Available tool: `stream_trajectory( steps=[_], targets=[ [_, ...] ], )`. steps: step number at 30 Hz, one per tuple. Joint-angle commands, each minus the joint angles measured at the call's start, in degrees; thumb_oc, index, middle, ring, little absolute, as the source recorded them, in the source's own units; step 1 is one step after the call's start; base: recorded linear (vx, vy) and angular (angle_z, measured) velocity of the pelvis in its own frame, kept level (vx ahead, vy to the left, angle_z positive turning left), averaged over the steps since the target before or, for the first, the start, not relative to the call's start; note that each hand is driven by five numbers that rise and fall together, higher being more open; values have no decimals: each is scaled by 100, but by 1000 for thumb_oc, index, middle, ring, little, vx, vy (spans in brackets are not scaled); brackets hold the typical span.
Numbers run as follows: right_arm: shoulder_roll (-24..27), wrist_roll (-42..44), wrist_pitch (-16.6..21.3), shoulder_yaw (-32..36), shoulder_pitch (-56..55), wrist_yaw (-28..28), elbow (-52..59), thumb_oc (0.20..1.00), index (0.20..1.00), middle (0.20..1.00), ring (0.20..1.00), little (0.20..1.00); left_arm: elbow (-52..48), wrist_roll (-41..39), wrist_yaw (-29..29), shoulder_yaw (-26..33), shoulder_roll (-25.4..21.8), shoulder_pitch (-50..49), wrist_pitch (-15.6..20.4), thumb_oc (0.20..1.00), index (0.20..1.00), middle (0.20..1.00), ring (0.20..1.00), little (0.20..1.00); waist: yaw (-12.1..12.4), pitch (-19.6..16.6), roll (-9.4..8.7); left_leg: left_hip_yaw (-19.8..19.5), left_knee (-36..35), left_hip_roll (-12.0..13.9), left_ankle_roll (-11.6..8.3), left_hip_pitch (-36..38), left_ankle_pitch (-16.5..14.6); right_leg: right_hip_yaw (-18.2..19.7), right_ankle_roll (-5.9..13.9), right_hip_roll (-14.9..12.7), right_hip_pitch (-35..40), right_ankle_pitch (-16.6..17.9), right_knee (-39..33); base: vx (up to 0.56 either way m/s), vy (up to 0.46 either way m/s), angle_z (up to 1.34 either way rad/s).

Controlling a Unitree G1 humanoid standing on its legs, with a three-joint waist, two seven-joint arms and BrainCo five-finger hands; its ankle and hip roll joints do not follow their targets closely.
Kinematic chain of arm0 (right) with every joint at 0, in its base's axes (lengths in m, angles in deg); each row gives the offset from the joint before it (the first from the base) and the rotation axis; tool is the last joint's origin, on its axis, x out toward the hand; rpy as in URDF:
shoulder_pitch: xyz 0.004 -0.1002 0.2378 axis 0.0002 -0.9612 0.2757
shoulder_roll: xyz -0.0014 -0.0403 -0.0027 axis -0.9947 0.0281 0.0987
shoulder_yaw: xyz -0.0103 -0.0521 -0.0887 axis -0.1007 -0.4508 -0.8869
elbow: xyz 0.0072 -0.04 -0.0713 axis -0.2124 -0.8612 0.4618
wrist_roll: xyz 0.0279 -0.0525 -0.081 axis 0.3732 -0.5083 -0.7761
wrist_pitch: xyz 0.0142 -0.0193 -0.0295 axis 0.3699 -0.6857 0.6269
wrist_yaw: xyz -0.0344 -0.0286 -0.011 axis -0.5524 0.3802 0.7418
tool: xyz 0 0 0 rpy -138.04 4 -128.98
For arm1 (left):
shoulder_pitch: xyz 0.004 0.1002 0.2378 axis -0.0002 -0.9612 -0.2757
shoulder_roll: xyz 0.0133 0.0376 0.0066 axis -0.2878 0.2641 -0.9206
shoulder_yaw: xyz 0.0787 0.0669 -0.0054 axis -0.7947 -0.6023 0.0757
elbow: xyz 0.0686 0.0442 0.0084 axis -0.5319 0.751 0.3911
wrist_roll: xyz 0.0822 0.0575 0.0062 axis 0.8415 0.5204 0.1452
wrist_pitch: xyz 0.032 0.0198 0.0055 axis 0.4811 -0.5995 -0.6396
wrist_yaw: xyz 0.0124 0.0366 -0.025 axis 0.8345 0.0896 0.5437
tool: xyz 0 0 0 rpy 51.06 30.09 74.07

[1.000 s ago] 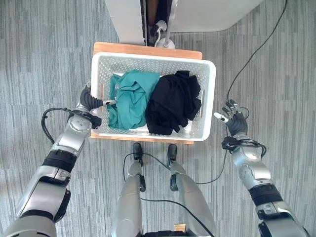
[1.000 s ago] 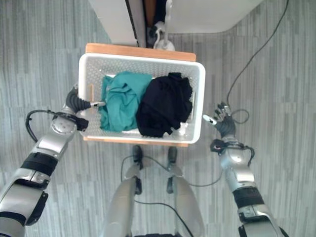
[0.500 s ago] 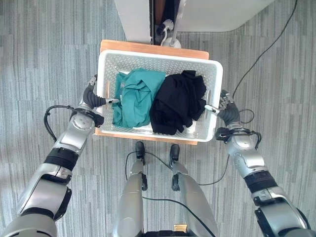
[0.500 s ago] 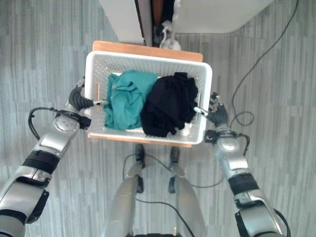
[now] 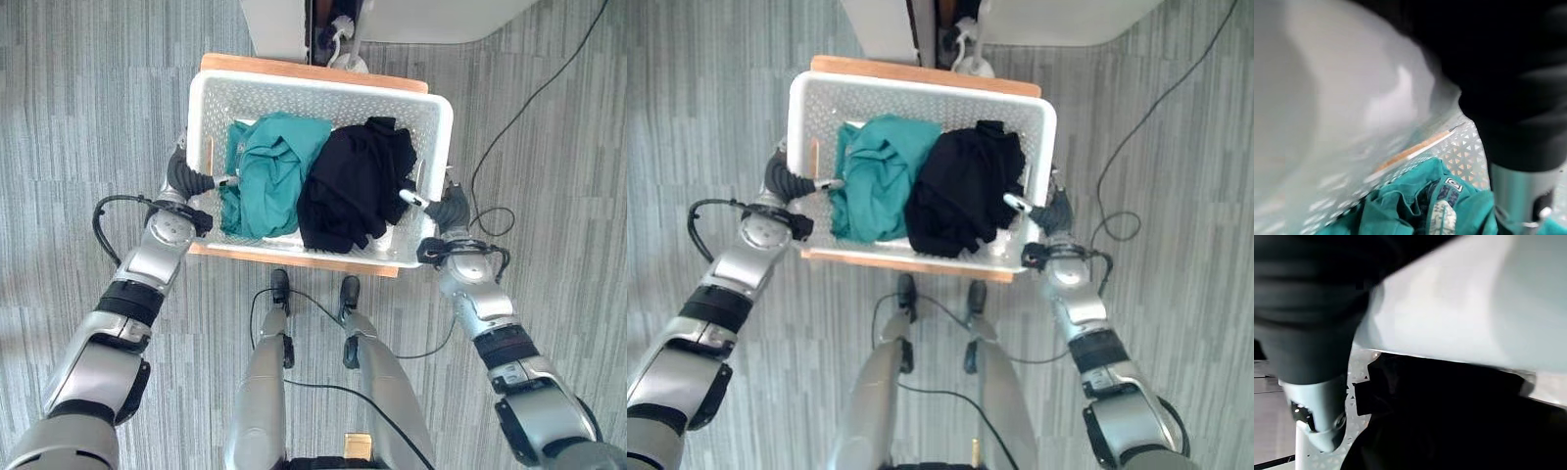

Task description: Grab the laundry basket,head to the washer,open it,put in the laundry and shut it.

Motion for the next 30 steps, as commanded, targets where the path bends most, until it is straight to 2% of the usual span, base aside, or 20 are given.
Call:
stream_trajectory(
  steps=[1,4,5,8,9,13,14,15,16,17,18,19,20,21,30],
  targets=[
    [-350,191,-171,-403,-70,90,203,1000,1000,1000,1000,1000,84,-16,15,-269,127,94,23,1000,1000,1000,1000,1000,160,-105,-231,-325,772,237,-225,-520,-670,46,726,-958,236,218,-556,9,5,5],
    [-318,36,-314,-396,101,138,-39,1000,1000,1000,1000,1000,33,65,28,-267,121,161,-28,1000,1000,1000,1000,1000,184,-91,-288,-367,873,234,-211,-604,-735,29,719,-958,235,225,-557,0,0,0],
    [-279,-135,-473,-390,182,123,-373,1000,1000,1000,1000,1000,-16,110,52,-213,93,171,-55,1000,1000,1000,1000,1000,194,-57,-330,-391,994,228,-188,-653,-808,9,710,-958,248,219,-530,0,0,0],
    [-269,-210,-527,-390,205,104,-520,1000,1000,1000,1000,1000,-31,126,52,-192,83,173,-65,1000,1000,1000,1000,1000,198,-42,-339,-404,1042,229,-179,-671,-835,2,708,-955,254,214,-518,0,0,0],
    [-254,-322,-669,-423,216,-16,-917,1000,1000,1000,1000,1000,-46,123,43,-163,46,176,-57,1000,1000,1000,1000,1000,202,-11,-369,-425,1145,227,-156,-700,-896,0,705,-943,277,208,-499,0,0,0],
    [-175,-541,-827,-525,223,-223,-1278,1000,1000,1000,1000,1000,-111,5,-30,-78,-43,96,-13,1000,1000,1000,1000,1000,213,25,-401,-424,1223,226,-146,-718,-945,-6,702,-936,286,194,-472,0,0,0],
    [-176,-543,-825,-528,229,-229,-1285,887,887,887,887,887,-113,3,-31,-73,-46,92,-12,1000,1000,1000,1000,1000,209,26,-401,-424,1225,227,-146,-718,-947,-6,702,-936,286,193,-471,0,0,0],
    [-162,-577,-846,-568,218,-280,-1324,730,730,730,730,730,-94,-22,-37,-62,-66,87,-2,1000,1000,1000,1000,1000,217,35,-419,-425,1245,229,-145,-722,-956,-9,700,-934,290,193,-467,0,0,0],
    [-143,-588,-868,-596,221,-324,-1355,555,555,555,555,555,-92,-55,-42,-55,-87,80,-2,903,903,903,903,903,217,42,-432,-429,1253,227,-141,-721,-965,-12,699,-929,290,196,-467,0,0,0],
    [-121,-587,-871,-656,211,-410,-1377,413,413,413,413,413,-94,-64,-42,-24,-129,34,2,730,730,730,730,730,209,68,-460,-423,1269,234,-143,-720,-976,-8,701,-917,290,201,-469,0,0,0],
    [-119,-569,-870,-676,211,-449,-1355,225,225,225,225,225,-104,-78,-45,-1,-146,8,0,598,598,598,598,598,207,83,-477,-425,1282,234,-144,-723,-982,-11,702,-914,292,204,-468,0,0,0],
    [-119,-569,-870,-677,211,-449,-1355,200,200,200,200,200,-105,-78,-45,0,-146,7,0,561,561,561,561,561,206,83,-477,-425,1282,234,-144,-723,-983,-11,702,-914,292,204,-468,0,0,0],
    [-108,-552,-865,-690,214,-474,-1351,200,200,200,200,200,-125,-82,-45,15,-163,-20,12,482,482,482,482,482,206,95,-488,-428,1284,235,-143,-718,-989,-6,705,-911,297,208,-473,0,0,0],
    [-98,-470,-832,-742,230,-515,-1318,200,200,200,200,200,-92,-149,-47,19,-185,-42,59,200,200,200,200,200,199,120,-523,-435,1290,246,-142,-710,-996,-7,708,-903,306,218,-484,0,0,0],
    [7,-113,-683,-823,232,-595,-1049,200,200,200,200,200,-361,-734,-174,132,-253,-238,299,200,200,200,200,200,219,142,-575,-459,1318,232,-133,-754,-1019,-9,705,-896,281,228,-505,0,0,0]
  ],
)
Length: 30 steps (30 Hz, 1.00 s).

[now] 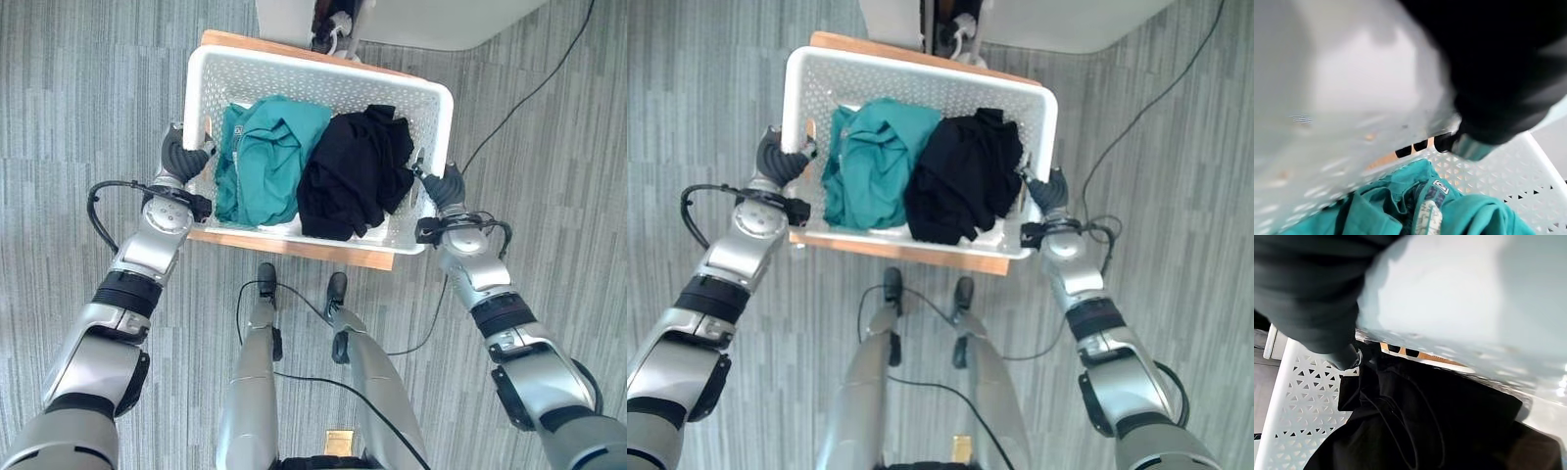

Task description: Grab the laundry basket,head to the washer,open it,put in the laundry and shut it.

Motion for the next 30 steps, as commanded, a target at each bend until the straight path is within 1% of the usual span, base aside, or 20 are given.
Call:
stream_trajectory(
  steps=[1,6,10,11,15,23,30],
  targets=[
    [-169,288,-278,-510,-620,-417,-2,200,200,200,200,200,-191,-543,-184,50,-129,-328,286,200,200,200,200,200,200,70,-120,-421,902,204,-224,-516,-951,22,695,-891,365,220,-557,0,0,0],
    [-93,422,-192,-405,-792,-374,303,200,200,200,200,200,-316,-903,-230,114,-87,-439,390,200,200,200,200,200,181,65,-99,-410,911,169,-215,-489,-972,13,692,-893,387,223,-554,0,0,0],
    [-45,486,-159,-352,-839,-344,390,200,200,200,200,200,-357,-1038,-253,104,-65,-484,431,200,200,200,200,200,177,35,-91,-422,911,159,-210,-472,-986,17,688,-899,401,220,-546,0,0,0],
    [26,544,-128,-258,-909,-308,525,200,200,200,200,200,-498,-1148,-277,129,-102,-602,456,200,200,200,200,200,174,-7,-73,-415,923,154,-207,-452,-1003,32,683,-899,424,209,-540,0,0,0],
    [94,657,-83,-179,-977,-315,651,200,200,200,200,200,-567,-1211,-345,113,-132,-688,491,200,200,200,200,200,171,-68,-68,-412,923,139,-201,-406,-1026,46,686,-897,457,208,-535,0,0,0],
    [262,797,-41,22,-1333,-449,968,200,200,200,200,200,-751,-963,-515,87,-279,-950,466,200,200,200,200,200,156,-217,-105,-449,899,143,-184,-205,-1095,69,680,-898,622,164,-520,4,-3,0],
    [265,846,-57,70,-1497,-544,986,200,200,200,200,200,-793,-814,-612,51,-401,-1003,433,200,200,200,200,200,158,-299,-84,-451,876,146,-178,-41,-1127,105,674,-901,732,115,-486,10,-4,0]
  ],
)
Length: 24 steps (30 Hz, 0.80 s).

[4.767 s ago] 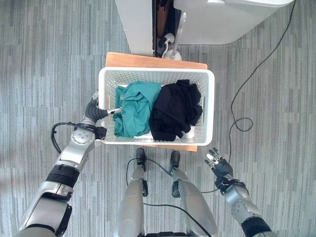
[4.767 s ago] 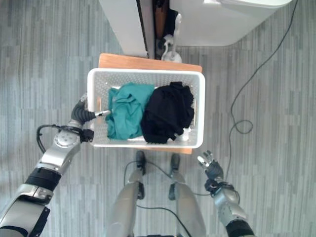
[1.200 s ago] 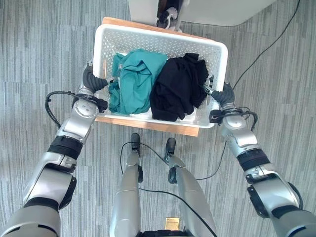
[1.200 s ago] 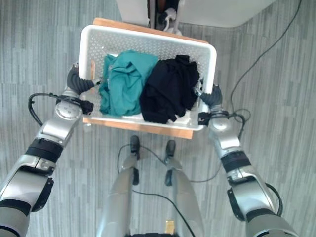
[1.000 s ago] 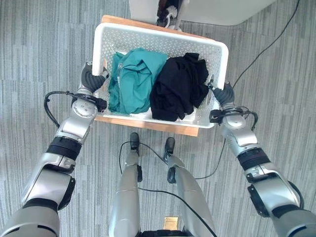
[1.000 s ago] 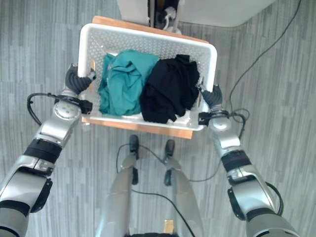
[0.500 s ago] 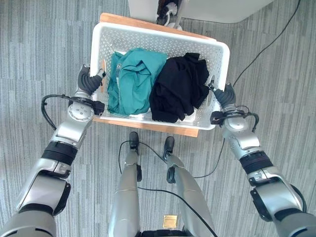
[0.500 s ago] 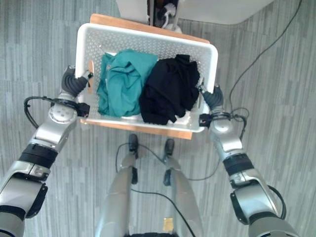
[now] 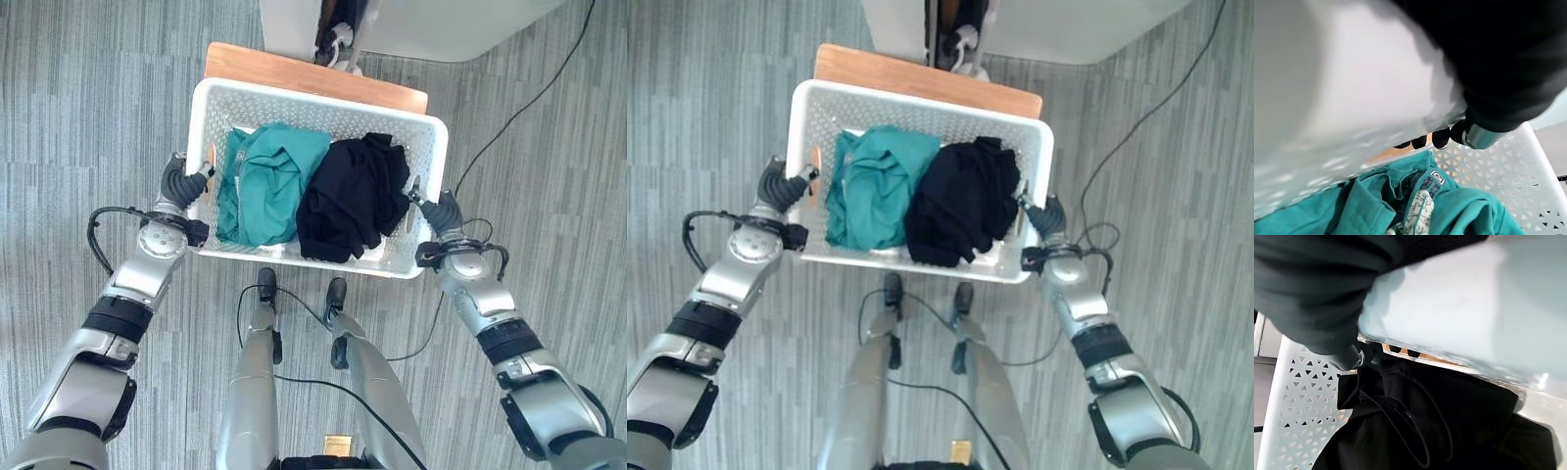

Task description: Grab the laundry basket,head to the washer,open it,put in the laundry and shut it.

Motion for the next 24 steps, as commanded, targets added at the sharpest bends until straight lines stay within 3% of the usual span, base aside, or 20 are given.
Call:
stream_trajectory(
  steps=[1,17,24],
  targets=[
    [121,480,20,112,-621,-470,270,200,200,200,200,200,-257,-135,-389,120,-173,-156,239,200,200,200,200,200,77,-312,-73,-471,892,145,-198,-274,-1046,108,693,-917,401,10,-297,0,0,0],
    [483,275,-64,358,-948,-653,533,200,200,200,200,200,-195,395,-712,-144,-182,-161,133,200,200,200,200,200,-2,-579,-106,-407,742,116,-144,245,-977,176,678,-942,769,-37,-220,20,-2,-1],
    [1373,-9,-293,689,-1248,-1086,645,200,200,200,200,200,-582,594,-1256,-580,-383,-161,141,200,200,200,200,200,-53,-963,-93,-379,291,62,-152,1174,-970,103,766,-977,1510,-184,-244,130,4,2]
  ],
)
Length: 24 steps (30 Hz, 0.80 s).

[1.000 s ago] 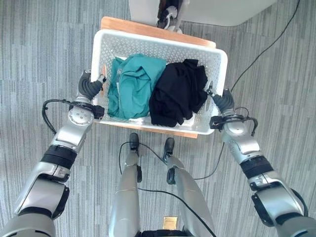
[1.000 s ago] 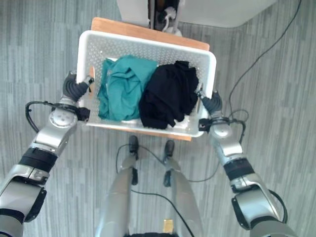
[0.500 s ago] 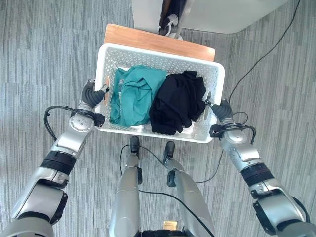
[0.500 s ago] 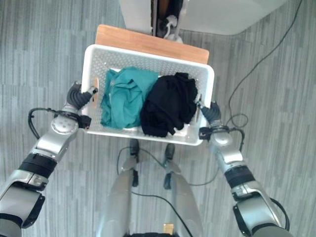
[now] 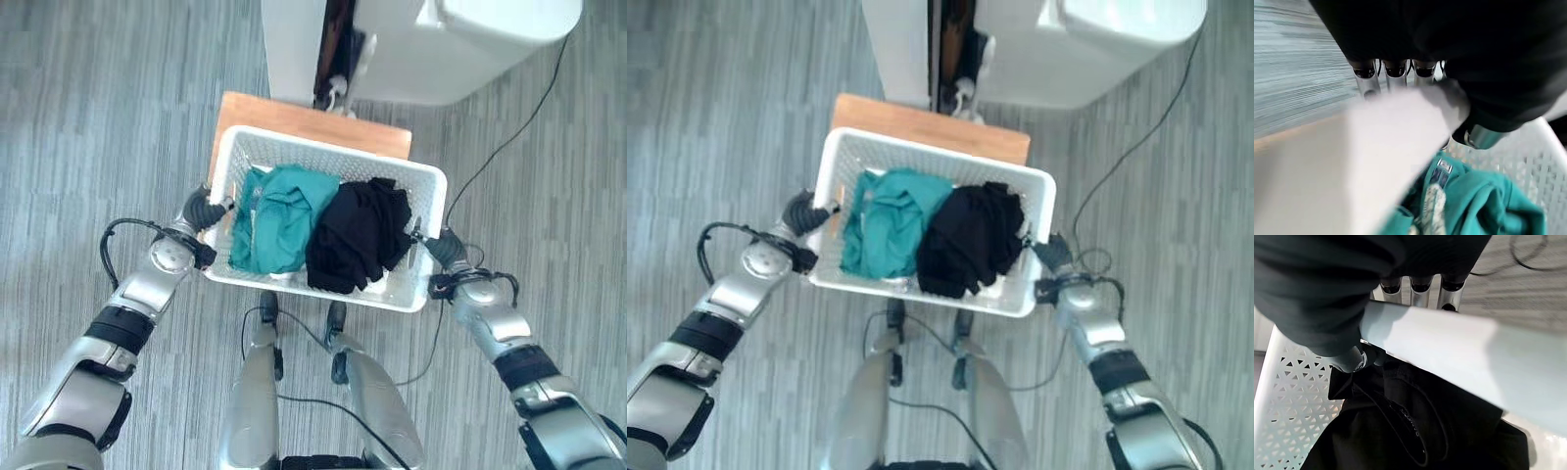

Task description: Grab the laundry basket,head to the washer,open it,put in the laundry and shut it.

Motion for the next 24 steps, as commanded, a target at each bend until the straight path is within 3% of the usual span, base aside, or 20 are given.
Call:
stream_trajectory(
  steps=[1,3,11,17,24],
  targets=[
    [788,-17,106,536,-285,-392,209,200,200,200,200,200,-347,-140,-366,86,-198,101,457,200,200,200,200,200,-102,-936,-81,-453,567,118,-191,8,-868,4,725,-931,524,50,-295,186,32,4],
    [1268,-44,-11,628,-411,-617,290,200,200,200,200,200,-564,-229,-555,-100,-306,89,456,200,200,200,200,200,-140,-1133,-22,-440,400,145,-192,373,-866,-53,753,-941,801,-47,-271,169,36,7],
    [1978,230,-140,740,-546,-982,441,200,200,200,200,200,-865,-558,-806,-504,-346,333,436,200,200,200,200,200,-217,-1518,93,-415,130,163,-110,1106,-839,-102,803,-912,1274,-228,-87,82,27,5],
    [2241,327,-213,1060,-1005,-1146,806,200,200,200,200,200,-1016,-625,-933,-672,-424,401,408,200,200,200,200,200,-244,-1792,110,-409,-73,117,-53,1524,-859,-195,849,-925,1619,-334,-40,89,19,-1],
    [2155,331,-227,1204,-1267,-1189,871,200,200,200,200,200,-886,-544,-992,-708,-373,352,361,200,200,200,200,200,-231,-2001,88,-399,-228,39,-18,1732,-890,-291,922,-993,1888,-247,-286,47,35,3]
  ],
)
